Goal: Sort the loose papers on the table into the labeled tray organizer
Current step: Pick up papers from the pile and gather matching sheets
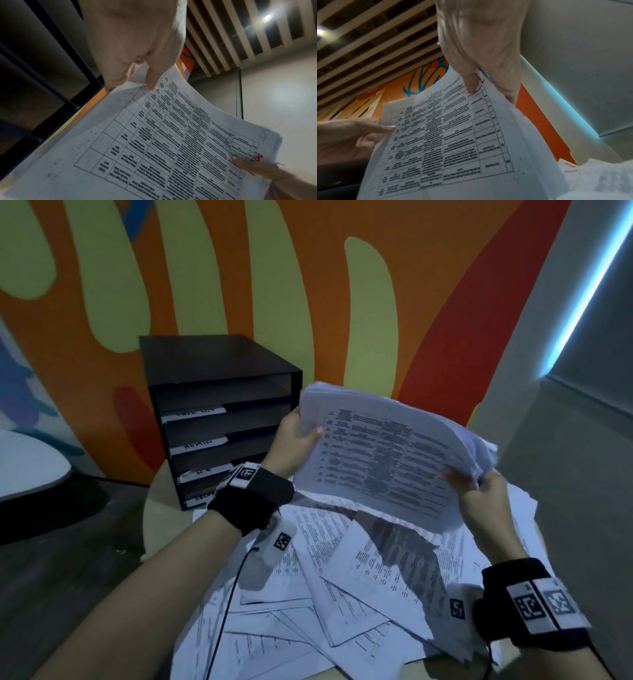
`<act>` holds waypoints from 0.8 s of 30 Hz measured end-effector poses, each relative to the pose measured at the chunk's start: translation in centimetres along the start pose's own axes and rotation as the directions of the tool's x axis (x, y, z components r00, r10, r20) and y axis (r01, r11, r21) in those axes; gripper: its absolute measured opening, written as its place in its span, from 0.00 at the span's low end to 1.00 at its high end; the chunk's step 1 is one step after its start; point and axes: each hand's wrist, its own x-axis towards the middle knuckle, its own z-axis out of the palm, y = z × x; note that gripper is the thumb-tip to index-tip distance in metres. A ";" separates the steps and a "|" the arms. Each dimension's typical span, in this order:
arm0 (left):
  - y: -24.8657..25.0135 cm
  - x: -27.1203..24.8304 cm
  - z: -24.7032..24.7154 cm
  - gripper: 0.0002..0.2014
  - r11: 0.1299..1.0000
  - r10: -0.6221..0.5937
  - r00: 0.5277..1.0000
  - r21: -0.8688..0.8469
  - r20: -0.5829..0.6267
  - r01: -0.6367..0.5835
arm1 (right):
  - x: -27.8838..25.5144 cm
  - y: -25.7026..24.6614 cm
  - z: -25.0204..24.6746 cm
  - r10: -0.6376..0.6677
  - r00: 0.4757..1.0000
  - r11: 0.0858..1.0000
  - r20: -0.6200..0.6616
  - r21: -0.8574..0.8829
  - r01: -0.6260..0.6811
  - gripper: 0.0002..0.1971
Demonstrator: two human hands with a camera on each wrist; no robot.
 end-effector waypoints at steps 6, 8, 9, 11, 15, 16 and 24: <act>-2.1 0.2 -2.5 0.22 0.993 -0.070 0.995 0.091 -0.077 0.077 | 1.2 1.8 2.1 0.180 0.969 0.984 0.168 -0.035 -0.177 0.16; -3.1 0.3 -3.4 0.25 0.966 -0.111 0.991 0.226 -0.068 0.124 | 1.4 2.9 3.2 0.252 0.950 0.967 0.183 -0.075 -0.242 0.12; -3.2 0.4 -3.9 0.26 0.929 -0.123 0.991 0.345 -0.050 0.133 | 1.7 3.3 3.7 0.267 0.948 0.963 0.172 -0.076 -0.258 0.11; -3.0 1.0 -4.9 0.29 0.782 -0.034 0.999 0.622 -0.038 0.051 | 2.3 3.7 4.1 0.268 0.952 0.963 0.149 -0.050 -0.263 0.09; 1.4 2.1 -7.9 0.24 0.374 0.486 0.872 0.914 -0.051 -0.155 | 3.5 3.0 4.3 0.269 0.949 0.963 0.162 -0.023 -0.269 0.10; 2.5 2.6 -9.0 0.22 0.321 0.549 0.834 0.936 -0.061 -0.144 | 3.7 2.9 4.3 0.285 0.946 0.958 0.157 -0.006 -0.287 0.09; 4.2 3.3 -18.8 0.23 0.305 0.390 0.881 0.940 -0.268 0.151 | 4.4 2.4 4.8 0.496 0.806 0.841 0.323 0.055 -0.539 0.10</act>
